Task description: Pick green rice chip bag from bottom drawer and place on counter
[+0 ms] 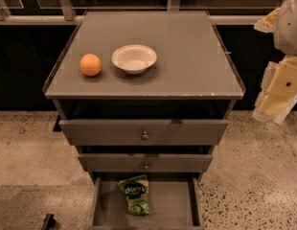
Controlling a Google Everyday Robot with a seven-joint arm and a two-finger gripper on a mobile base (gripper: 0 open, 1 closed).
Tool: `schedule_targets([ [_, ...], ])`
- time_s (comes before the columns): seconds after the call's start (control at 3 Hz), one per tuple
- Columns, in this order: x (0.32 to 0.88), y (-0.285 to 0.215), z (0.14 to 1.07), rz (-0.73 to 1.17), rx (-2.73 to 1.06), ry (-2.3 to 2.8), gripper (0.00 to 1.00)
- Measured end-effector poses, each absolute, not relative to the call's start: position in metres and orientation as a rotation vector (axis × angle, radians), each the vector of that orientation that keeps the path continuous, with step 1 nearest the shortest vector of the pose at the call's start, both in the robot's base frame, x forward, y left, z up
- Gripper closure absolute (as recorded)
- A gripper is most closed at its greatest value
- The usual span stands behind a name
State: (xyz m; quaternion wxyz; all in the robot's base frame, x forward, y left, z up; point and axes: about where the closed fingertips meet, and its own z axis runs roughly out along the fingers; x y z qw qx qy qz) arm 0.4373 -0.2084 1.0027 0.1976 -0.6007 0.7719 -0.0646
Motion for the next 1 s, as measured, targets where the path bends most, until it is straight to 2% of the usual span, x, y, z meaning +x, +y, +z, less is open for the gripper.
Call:
schedule_targets([
  [0.33,0.436,-0.207,1.006,-0.203,-1.67,2.162,0.0],
  [0.67,0.411,-0.202,0.998,-0.18,-1.617,2.13,0.0],
  [1.0,0.383,-0.207,0.949,-0.071,-1.519,2.106,0.0],
])
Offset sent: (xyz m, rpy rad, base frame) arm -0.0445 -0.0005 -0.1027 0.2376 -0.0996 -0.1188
